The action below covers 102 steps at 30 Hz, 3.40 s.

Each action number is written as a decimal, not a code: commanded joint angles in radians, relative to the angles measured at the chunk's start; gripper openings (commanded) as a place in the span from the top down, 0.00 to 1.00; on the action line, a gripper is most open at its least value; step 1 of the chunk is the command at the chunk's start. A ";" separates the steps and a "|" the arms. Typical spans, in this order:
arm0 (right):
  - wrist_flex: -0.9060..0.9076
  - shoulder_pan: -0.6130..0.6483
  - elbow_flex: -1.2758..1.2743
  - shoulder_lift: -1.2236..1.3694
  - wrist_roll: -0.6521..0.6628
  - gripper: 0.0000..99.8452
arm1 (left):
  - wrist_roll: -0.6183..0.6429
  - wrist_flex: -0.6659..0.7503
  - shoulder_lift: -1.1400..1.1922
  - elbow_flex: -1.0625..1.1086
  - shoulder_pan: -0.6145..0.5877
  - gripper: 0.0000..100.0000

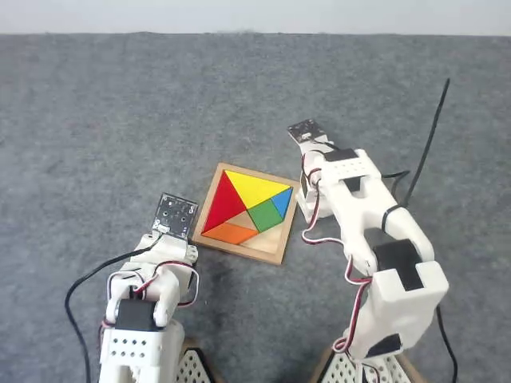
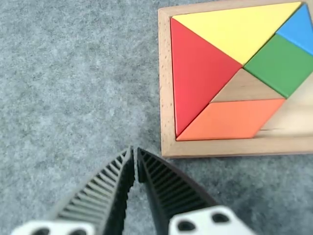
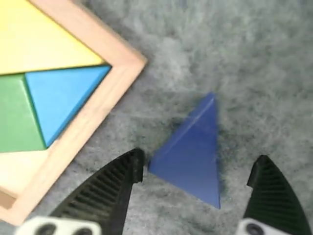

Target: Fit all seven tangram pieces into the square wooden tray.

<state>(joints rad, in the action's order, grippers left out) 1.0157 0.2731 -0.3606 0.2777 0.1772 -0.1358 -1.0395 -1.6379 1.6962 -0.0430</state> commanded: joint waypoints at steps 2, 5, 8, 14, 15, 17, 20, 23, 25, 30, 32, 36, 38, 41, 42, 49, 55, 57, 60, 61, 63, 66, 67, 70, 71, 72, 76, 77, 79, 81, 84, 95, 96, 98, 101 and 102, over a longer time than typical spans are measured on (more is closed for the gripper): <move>-0.018 -0.030 0.055 0.005 -0.104 0.66 | 0.008 -0.005 -0.012 -0.007 -0.003 0.99; -0.016 -0.027 0.054 0.007 -0.114 0.66 | 0.008 -0.005 -0.012 -0.007 -0.003 0.99; -0.015 -0.027 0.054 0.007 -0.118 0.66 | 0.008 -0.005 -0.012 -0.007 -0.003 0.99; -0.021 -0.031 0.054 0.007 -0.115 0.77 | 0.008 -0.005 -0.012 -0.007 -0.003 0.99; -0.021 -0.031 0.054 0.007 -0.115 0.80 | 0.008 -0.005 -0.012 -0.007 -0.003 0.99; -0.022 -0.031 0.054 0.007 -0.114 0.84 | 0.008 -0.005 -0.012 -0.007 -0.003 0.99; -0.022 -0.031 0.054 0.007 -0.114 0.84 | 0.008 -0.005 -0.012 -0.007 -0.003 0.99; -0.018 -0.031 0.054 0.001 -0.114 0.84 | 0.008 -0.005 -0.012 -0.007 -0.003 0.99; -0.005 -0.033 0.054 -0.007 -0.112 0.84 | 0.008 -0.005 -0.012 -0.007 -0.003 0.99; 0.059 -0.031 0.052 -0.061 -0.114 0.84 | 0.008 -0.005 -0.012 -0.007 -0.003 0.99; 0.074 -0.031 0.052 -0.090 -0.114 0.84 | 0.008 -0.005 -0.012 -0.007 -0.003 0.99; 0.064 -0.033 0.008 -0.163 -0.112 0.84 | 0.008 -0.005 -0.012 -0.007 -0.003 0.99; 0.064 -0.031 -0.018 -0.203 -0.112 0.84 | 0.008 -0.005 -0.012 -0.007 -0.003 0.99; 0.064 -0.031 -0.048 -0.248 -0.091 0.84 | 0.008 -0.005 -0.012 -0.007 -0.003 0.99; 0.065 -0.031 -0.060 -0.252 -0.064 0.84 | 0.008 -0.005 -0.012 -0.007 -0.003 0.99; 0.070 -0.027 -0.075 -0.157 0.094 0.73 | 0.008 -0.005 -0.012 -0.007 -0.003 0.99; 0.062 -0.031 -0.014 -0.068 0.091 0.75 | 0.008 -0.005 -0.012 -0.007 -0.003 0.99; 0.064 -0.028 -0.009 -0.051 0.091 0.75 | 0.008 -0.005 -0.012 -0.007 -0.003 0.99; 0.064 -0.030 -0.009 -0.042 0.091 0.75 | 0.008 -0.005 -0.012 -0.007 -0.003 0.99; 0.064 -0.031 -0.009 -0.039 0.091 0.76 | 0.008 -0.005 -0.012 -0.007 -0.003 0.99; 0.059 -0.031 -0.009 -0.035 0.091 0.80 | 0.008 -0.005 -0.012 -0.007 -0.003 0.99; 0.058 -0.030 -0.008 -0.039 0.091 0.87 | 0.008 -0.005 -0.012 -0.007 -0.003 0.99; 0.058 -0.028 -0.008 -0.042 0.091 0.88 | 0.008 -0.005 -0.012 -0.007 -0.003 0.99; 0.061 -0.024 -0.005 -0.048 0.091 0.88 | 0.008 -0.005 -0.012 -0.007 -0.003 0.99; 0.065 -0.024 -0.005 -0.059 0.091 0.88 | 0.008 -0.005 -0.012 -0.007 -0.003 0.99; 0.067 -0.024 -0.009 -0.079 0.091 0.88 | 0.008 -0.005 -0.012 -0.007 -0.003 0.99; 0.105 -0.019 -0.023 -0.199 0.097 0.88 | 0.008 -0.005 -0.012 -0.007 -0.003 0.99; 0.119 -0.007 -0.026 -0.226 0.097 0.88 | 0.008 -0.005 -0.012 -0.007 -0.003 0.99; 0.130 0.022 -0.048 -0.282 0.098 0.88 | 0.008 -0.005 -0.012 -0.007 -0.005 0.99; 0.133 0.068 -0.084 -0.337 0.098 0.88 | 0.008 -0.005 -0.012 -0.007 -0.003 0.99; 0.133 0.128 -0.143 -0.406 0.098 0.88 | 0.008 -0.005 -0.012 -0.007 -0.003 0.99; 0.170 0.110 -0.281 -0.443 0.522 0.70 | 0.008 -0.005 -0.012 -0.007 -0.003 0.99; 0.166 0.108 -0.281 -0.433 0.557 0.70 | 0.008 -0.005 -0.012 -0.007 -0.003 0.99; 0.130 0.108 -0.282 -0.415 0.562 0.71 | 0.008 -0.005 -0.012 -0.007 -0.003 0.99; 0.085 0.114 -0.282 -0.383 0.529 0.71 | 0.008 -0.005 -0.012 -0.007 -0.003 0.99; 0.081 0.114 -0.284 -0.369 0.528 0.71 | 0.008 -0.005 -0.012 -0.007 -0.003 0.99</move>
<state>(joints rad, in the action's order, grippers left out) 1.1262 0.4005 -0.6475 -0.1028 0.7081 -0.1358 -1.0395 -1.6379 1.6962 -0.0430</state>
